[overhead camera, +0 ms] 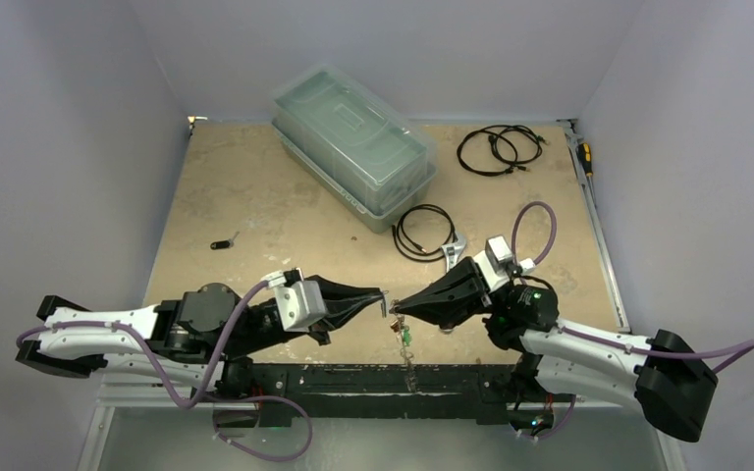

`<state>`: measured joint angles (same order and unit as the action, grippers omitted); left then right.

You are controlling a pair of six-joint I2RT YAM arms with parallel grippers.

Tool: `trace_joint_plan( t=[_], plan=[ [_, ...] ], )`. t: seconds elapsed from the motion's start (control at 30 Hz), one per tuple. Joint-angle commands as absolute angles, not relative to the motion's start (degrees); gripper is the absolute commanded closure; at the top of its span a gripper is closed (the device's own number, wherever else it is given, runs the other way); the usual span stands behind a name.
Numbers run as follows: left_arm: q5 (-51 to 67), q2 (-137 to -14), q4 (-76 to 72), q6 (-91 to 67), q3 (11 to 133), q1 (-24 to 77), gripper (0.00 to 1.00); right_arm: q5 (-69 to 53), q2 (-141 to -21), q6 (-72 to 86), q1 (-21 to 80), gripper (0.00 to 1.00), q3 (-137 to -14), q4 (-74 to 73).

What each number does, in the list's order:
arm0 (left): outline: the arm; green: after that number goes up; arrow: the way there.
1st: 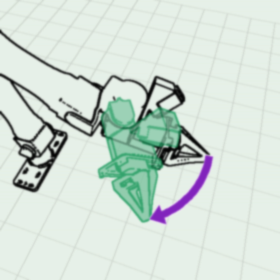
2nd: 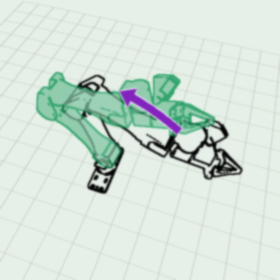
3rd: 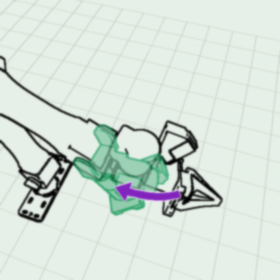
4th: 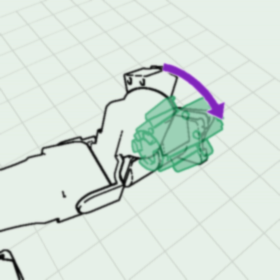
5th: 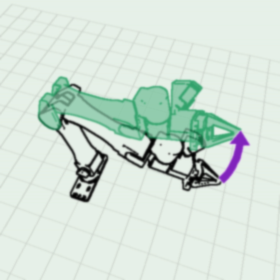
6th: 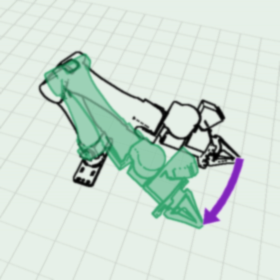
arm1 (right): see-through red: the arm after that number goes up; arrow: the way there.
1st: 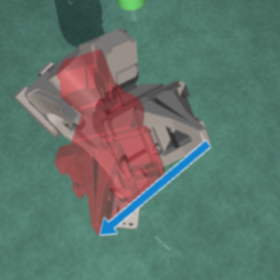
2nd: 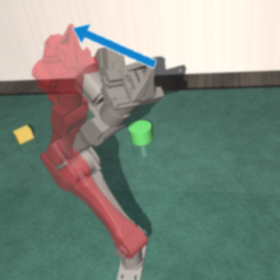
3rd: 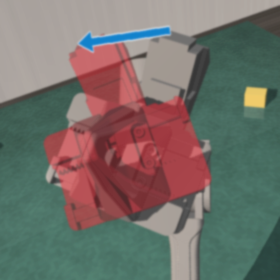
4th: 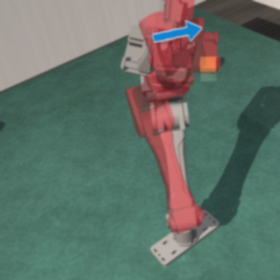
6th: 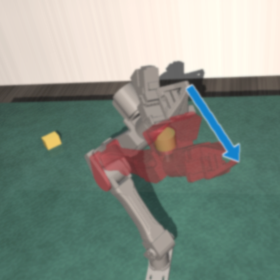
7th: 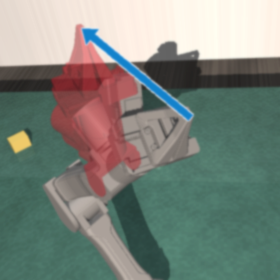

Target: Put the keys on the keyring

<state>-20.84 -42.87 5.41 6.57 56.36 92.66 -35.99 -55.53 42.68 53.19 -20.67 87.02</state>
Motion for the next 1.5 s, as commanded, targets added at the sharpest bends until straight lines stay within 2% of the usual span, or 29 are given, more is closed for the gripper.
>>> trace_joint_plan(
  t=[0.0, 0.67, 1.47],
  plan=[
    [-23.81, -41.32, 2.46, 5.64, 56.40, 92.81, 1.00, -37.89, -53.85, 43.66, 52.91, 1.00, -22.76, 105.76],
    [-16.34, -44.14, 3.33, 4.49, 56.43, 92.81, 1.00, -34.73, -53.27, 43.24, 52.91, 1.00, -24.78, 105.38],
    [-13.97, -43.06, 2.53, 3.52, 56.08, 92.81, 1.00, -33.40, -52.46, 42.57, 52.91, 1.00, -23.86, 104.46]
  ],
)
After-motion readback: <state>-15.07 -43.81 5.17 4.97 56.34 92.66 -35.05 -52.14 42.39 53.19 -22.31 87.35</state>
